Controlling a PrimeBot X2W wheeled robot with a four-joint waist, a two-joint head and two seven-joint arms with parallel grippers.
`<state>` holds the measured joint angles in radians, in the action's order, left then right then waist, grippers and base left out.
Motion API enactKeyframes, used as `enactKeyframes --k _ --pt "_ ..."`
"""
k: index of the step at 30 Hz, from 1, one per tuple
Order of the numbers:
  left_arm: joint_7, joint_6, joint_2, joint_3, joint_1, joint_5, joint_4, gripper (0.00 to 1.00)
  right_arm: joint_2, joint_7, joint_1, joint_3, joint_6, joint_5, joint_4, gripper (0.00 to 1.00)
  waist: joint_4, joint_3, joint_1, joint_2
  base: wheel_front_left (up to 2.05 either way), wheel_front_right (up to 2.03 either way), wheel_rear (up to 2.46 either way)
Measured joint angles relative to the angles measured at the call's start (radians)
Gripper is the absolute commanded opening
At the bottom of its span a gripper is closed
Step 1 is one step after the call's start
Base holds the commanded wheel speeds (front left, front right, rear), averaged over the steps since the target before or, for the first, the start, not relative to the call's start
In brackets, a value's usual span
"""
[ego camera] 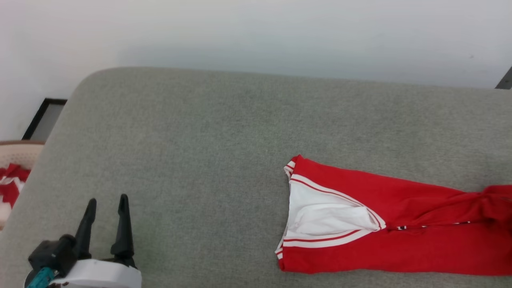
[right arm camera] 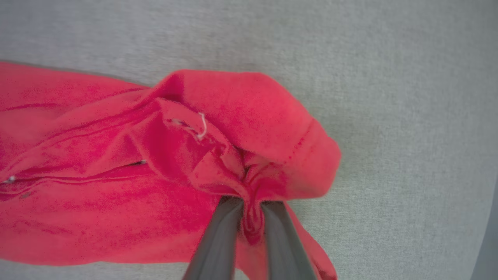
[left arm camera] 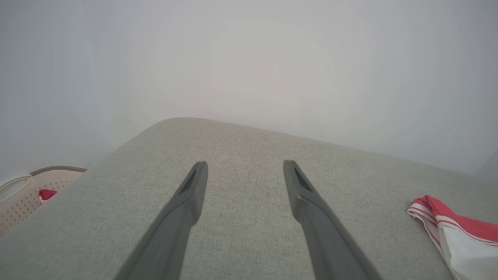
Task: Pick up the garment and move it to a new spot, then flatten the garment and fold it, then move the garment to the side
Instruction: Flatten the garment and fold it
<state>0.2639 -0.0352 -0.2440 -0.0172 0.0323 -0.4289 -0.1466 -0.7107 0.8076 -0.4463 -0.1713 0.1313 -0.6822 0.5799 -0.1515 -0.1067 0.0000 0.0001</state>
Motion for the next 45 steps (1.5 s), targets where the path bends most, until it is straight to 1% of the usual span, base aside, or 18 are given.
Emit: enactKeyframes --k 3,6,10,12,15,18,22,27,34,35,36,37,38,39,45 --pt "0.0 -0.002 0.002 -0.005 -0.015 0.0 -0.007 1.0 0.013 0.021 0.004 -0.043 0.0 -0.044 -0.09 0.0 0.013 0.021 0.0 0.0 0.0 0.0 0.0" --pt "0.0 -0.003 0.003 -0.006 -0.03 0.001 -0.013 1.0 0.029 0.037 0.018 -0.084 0.0 -0.089 -0.205 0.0 0.025 0.044 0.0 0.0 0.0 0.0 0.0" --pt "0.0 -0.005 0.005 0.002 -0.037 0.001 -0.015 1.0 0.062 0.05 0.029 -0.135 0.0 -0.097 -0.332 0.0 0.037 0.072 0.0 0.0 0.0 0.0 0.0" --pt "-0.001 -0.005 0.009 0.012 -0.036 0.005 -0.018 1.0 0.089 0.052 0.029 -0.159 0.0 -0.096 -0.375 0.0 0.038 0.083 0.0 0.0 0.0 0.0 0.0" --pt "-0.001 -0.008 0.016 0.031 -0.028 0.011 -0.026 1.0 0.136 0.052 0.029 -0.194 0.0 -0.087 -0.407 0.0 0.028 0.092 0.0 0.0 0.0 0.0 0.0" --pt "-0.001 -0.009 0.026 0.056 -0.005 0.021 -0.039 1.0 0.187 0.05 0.026 -0.229 0.0 -0.078 -0.412 0.0 0.008 0.094 0.0 0.0 0.0 0.0 0.0" --pt "-0.004 -0.018 0.045 0.092 0.031 0.028 -0.064 1.0 0.234 0.026 -0.002 -0.278 0.0 -0.044 -0.385 0.0 -0.023 0.091 0.0 0.0 0.0 0.0 0.0" --pt "-0.004 -0.032 0.056 0.11 0.075 0.033 -0.095 1.0 0.29 -0.002 -0.041 -0.324 0.0 -0.025 -0.319 0.0 -0.059 0.082 0.0 0.0 0.0 0.0 0.0" --pt "-0.002 -0.041 0.07 0.107 0.104 0.026 -0.123 1.0 0.344 -0.053 -0.092 -0.371 0.0 -0.008 -0.224 0.0 -0.087 0.06 0.0 0.0 0.0 0.0 0.0" --pt "-0.002 -0.042 0.07 0.106 0.107 0.026 -0.127 1.0 0.353 -0.065 -0.102 -0.378 0.0 -0.01 -0.216 0.17 -0.089 0.057 0.0 -0.0001 0.0 0.0 0.0" --pt "-0.002 -0.044 0.071 0.105 0.108 0.026 -0.129 1.0 0.359 -0.073 -0.11 -0.387 0.0 -0.013 -0.211 0.43 -0.09 0.054 0.0 0.0 0.0 0.0 0.0" --pt "-0.002 -0.044 0.073 0.103 0.108 0.026 -0.131 1.0 0.365 -0.08 -0.118 -0.397 0.0 -0.021 -0.207 0.51 -0.089 0.053 0.0 0.0 0.0 0.0 0.0" --pt "-0.001 -0.045 0.074 0.101 0.109 0.026 -0.132 1.0 0.368 -0.084 -0.125 -0.407 0.0 -0.024 -0.203 0.74 -0.088 0.052 0.0 0.0 0.0 0.0 0.0" --pt "-0.001 -0.046 0.075 0.098 0.111 0.026 -0.132 1.0 0.37 -0.092 -0.129 -0.417 0.0 -0.031 -0.201 1.0 -0.087 0.052 0.0 0.0 0.0 0.0 0.0" --pt "-0.001 -0.052 0.075 0.074 0.111 0.032 -0.133 1.0 0.373 -0.119 -0.157 -0.455 0.0 -0.075 -0.214 1.0 -0.066 0.057 0.0 0.0 0.0 0.0 0.0"
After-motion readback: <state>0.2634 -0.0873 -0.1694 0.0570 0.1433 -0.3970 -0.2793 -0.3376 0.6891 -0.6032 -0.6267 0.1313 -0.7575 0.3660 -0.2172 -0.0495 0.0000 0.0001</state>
